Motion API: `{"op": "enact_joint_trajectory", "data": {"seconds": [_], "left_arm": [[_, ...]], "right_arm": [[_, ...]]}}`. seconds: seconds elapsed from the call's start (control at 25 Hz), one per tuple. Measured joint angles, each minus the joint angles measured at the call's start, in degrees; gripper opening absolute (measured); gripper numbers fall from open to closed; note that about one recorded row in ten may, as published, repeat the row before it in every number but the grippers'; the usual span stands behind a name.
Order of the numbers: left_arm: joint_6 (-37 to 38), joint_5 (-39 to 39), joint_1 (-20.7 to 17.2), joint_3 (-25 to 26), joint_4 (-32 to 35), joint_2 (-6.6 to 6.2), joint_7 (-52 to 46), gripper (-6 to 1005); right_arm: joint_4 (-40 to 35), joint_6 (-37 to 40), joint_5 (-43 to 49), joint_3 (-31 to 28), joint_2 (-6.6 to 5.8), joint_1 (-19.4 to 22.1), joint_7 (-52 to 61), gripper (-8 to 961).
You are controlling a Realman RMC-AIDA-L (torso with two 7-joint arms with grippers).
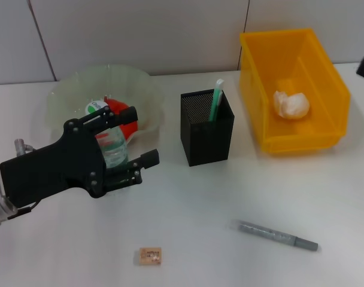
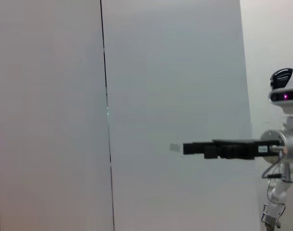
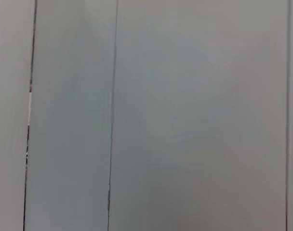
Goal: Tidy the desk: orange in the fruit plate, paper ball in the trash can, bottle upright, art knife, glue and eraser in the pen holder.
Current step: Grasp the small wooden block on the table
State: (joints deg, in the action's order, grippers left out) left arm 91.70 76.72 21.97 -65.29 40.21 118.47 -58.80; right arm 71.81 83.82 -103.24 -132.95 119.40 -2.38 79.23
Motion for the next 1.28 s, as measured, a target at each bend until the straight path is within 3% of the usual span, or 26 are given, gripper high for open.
{"op": "enact_joint_trajectory", "data": {"seconds": [0.76,0.96,1.28], "left_arm": [[-0.6,0.7,-0.8,-0.1,1.7,-0.40,-4.1,796],[-4.4,7.4,-0.9,0.8,8.8,-0.58,-13.5,796],[-5.1,21.0,-0.4,0.4,26.0,-0.19,-31.2,796]], "right_arm": [[-11.2,7.2,1.0,-1.3,0.13,1.6,-6.2,767],[-13.6,9.1,0.1,-1.0,0.24,1.7,-8.8,767],[-20.1,10.3,0.2,-1.1,0.18,1.1,-13.8,767]]}}
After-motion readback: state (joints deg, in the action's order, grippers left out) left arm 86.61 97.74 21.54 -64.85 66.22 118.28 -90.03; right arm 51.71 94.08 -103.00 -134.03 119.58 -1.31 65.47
